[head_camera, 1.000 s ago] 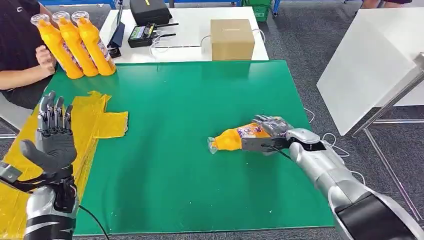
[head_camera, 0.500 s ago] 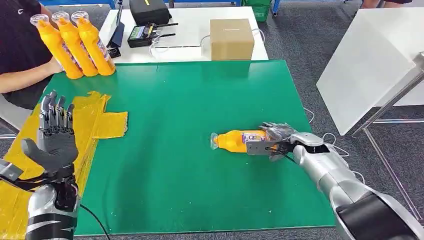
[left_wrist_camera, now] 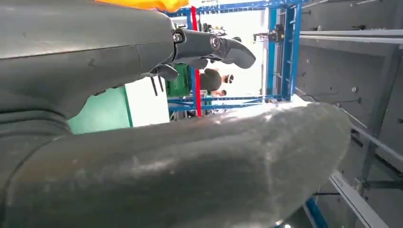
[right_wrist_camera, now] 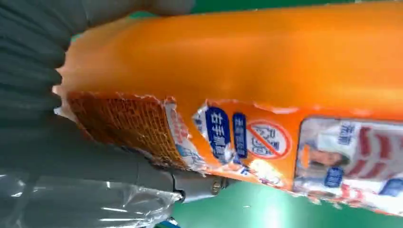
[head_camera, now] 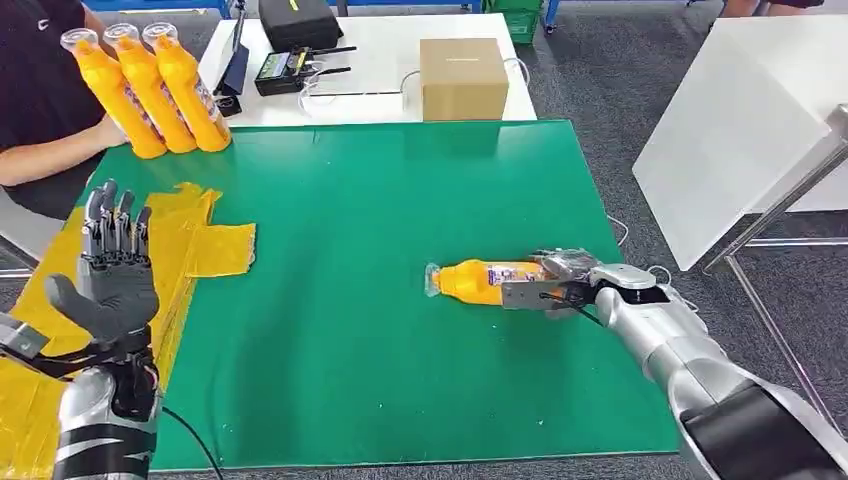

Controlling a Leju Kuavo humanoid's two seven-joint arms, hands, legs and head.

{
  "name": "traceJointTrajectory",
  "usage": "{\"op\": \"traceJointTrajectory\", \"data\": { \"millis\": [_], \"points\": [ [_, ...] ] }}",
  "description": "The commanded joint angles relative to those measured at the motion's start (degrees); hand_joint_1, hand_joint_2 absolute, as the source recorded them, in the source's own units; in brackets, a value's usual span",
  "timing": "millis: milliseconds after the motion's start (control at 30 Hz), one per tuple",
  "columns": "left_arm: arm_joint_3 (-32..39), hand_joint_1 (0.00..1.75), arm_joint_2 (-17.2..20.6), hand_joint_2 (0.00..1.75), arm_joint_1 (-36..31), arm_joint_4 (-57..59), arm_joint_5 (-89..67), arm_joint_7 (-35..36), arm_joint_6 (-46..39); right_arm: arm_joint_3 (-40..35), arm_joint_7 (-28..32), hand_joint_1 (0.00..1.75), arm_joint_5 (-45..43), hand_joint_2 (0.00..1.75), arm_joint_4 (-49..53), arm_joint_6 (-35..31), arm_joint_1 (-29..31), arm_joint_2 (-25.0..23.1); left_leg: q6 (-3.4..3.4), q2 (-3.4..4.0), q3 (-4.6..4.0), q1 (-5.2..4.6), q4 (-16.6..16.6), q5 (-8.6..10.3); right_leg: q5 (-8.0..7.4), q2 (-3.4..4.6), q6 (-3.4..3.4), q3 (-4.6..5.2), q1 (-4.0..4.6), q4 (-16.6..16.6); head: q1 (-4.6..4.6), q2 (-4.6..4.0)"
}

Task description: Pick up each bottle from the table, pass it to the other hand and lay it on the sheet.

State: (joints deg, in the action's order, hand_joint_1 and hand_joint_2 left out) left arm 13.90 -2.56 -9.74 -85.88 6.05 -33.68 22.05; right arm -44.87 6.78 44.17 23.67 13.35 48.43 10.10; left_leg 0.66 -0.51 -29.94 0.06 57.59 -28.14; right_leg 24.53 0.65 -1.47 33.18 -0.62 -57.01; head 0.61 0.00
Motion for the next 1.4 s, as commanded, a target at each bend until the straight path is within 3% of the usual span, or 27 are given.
{"op": "traceJointTrajectory", "data": {
  "millis": [33, 167, 233, 300, 367, 400, 567, 667, 1267, 1400],
  "points": [
    [-0.4, 0.00, 0.1, 0.00, -2.9, 4.1, 0.2, 0.1, 0.0, -0.8, 0.3, 1.75, -1.0, 1.75, -2.6, 0.0, 1.0, 0.0, -0.06, -0.08, 0.03, 0.08, 0.0, 0.03, -0.03, -0.16, 0.05, -0.09, 0.09, 0.1, 0.00, 0.00],
    [-0.2, 0.00, -0.1, 0.00, -2.2, 3.6, 0.4, 0.5, -0.1, 1.8, 0.4, 1.75, -3.0, 1.75, -1.4, -3.1, 0.0, -0.6, -0.05, -0.06, 0.05, 0.06, 0.0, 0.02, -0.02, -0.13, 0.05, -0.08, 0.07, 0.1, 0.00, 0.00],
    [-0.1, 0.00, -0.6, 0.00, -0.4, 2.6, 1.4, 2.5, -0.1, 4.8, 0.5, 1.75, -4.6, 1.75, 1.4, -8.5, -1.6, -1.8, -0.06, -0.03, 0.09, 0.09, -0.1, 0.01, -0.03, -0.12, 0.05, -0.13, 0.11, 0.1, 0.00, 0.00],
    [-0.4, 0.00, -0.7, 0.00, 2.1, 2.1, 4.5, 6.7, 2.1, 9.1, 0.9, 1.75, -6.5, 1.75, 7.1, -16.3, -4.7, -3.4, -0.06, 0.09, 0.15, 0.09, -0.1, -0.01, -0.04, 0.01, 0.05, -0.15, 0.10, 0.1, 0.00, 0.00],
    [-1.0, 0.00, -0.9, 0.00, 5.4, 0.4, 6.7, 8.2, 3.7, 12.9, -0.2, 1.75, -6.9, 1.75, 16.7, -19.1, -9.0, -4.5, -0.06, 0.25, 0.16, 0.05, -0.2, -0.03, -0.05, 0.18, 0.05, -0.12, 0.06, 0.1, 0.00, 0.00],
    [-1.1, 0.00, -1.1, 1.75, 5.9, 0.6, 7.9, 9.2, 4.0, 13.6, -0.3, 1.75, -6.3, 1.75, 20.9, -19.9, -10.6, -4.3, -0.07, 0.33, 0.25, 0.10, -0.2, -0.06, -0.06, 0.24, 0.06, -0.21, 0.11, 0.2, 0.00, 0.00],
    [-4.1, 0.00, -1.4, 1.75, 12.2, -3.4, 13.9, 12.9, 4.8, 20.9, 2.4, 1.75, -11.1, 1.75, 42.7, -18.9, -19.7, -6.4, -0.11, 0.45, 0.25, 0.16, -0.2, -0.12, 0.00, 0.30, 0.10, -0.17, 0.18, 0.2, 0.00, 0.00],
    [-5.4, 0.00, -2.5, 1.75, 12.9, -5.1, 14.5, 13.1, 3.9, 21.1, 2.2, 1.75, -11.9, 1.75, 47.2, -18.8, -21.4, -7.9, -0.04, 0.14, -0.07, 0.07, 0.0, -0.09, 0.05, 0.10, 0.05, 0.10, 0.11, 0.0, -0.02, 0.00],
    [-18.4, 0.00, -6.0, 1.75, 10.3, -5.2, 17.7, 14.4, 1.1, 11.8, 3.0, 1.75, -14.9, 1.75, 38.8, -18.9, -19.7, -20.5, -0.09, 0.09, 0.04, 0.19, -0.1, -0.05, -0.02, -0.06, 0.07, -0.09, 0.22, 0.2, 0.00, 0.00],
    [-18.7, 0.00, -5.8, 1.75, 10.4, -5.3, 17.6, 14.3, 0.8, 11.3, 3.0, 1.75, -14.9, 1.75, 38.1, -18.9, -19.2, -20.4, -0.05, 0.11, -0.06, 0.11, -0.1, -0.03, -0.04, 0.01, 0.02, 0.02, 0.14, 0.1, 0.00, 0.00]
  ]
}}
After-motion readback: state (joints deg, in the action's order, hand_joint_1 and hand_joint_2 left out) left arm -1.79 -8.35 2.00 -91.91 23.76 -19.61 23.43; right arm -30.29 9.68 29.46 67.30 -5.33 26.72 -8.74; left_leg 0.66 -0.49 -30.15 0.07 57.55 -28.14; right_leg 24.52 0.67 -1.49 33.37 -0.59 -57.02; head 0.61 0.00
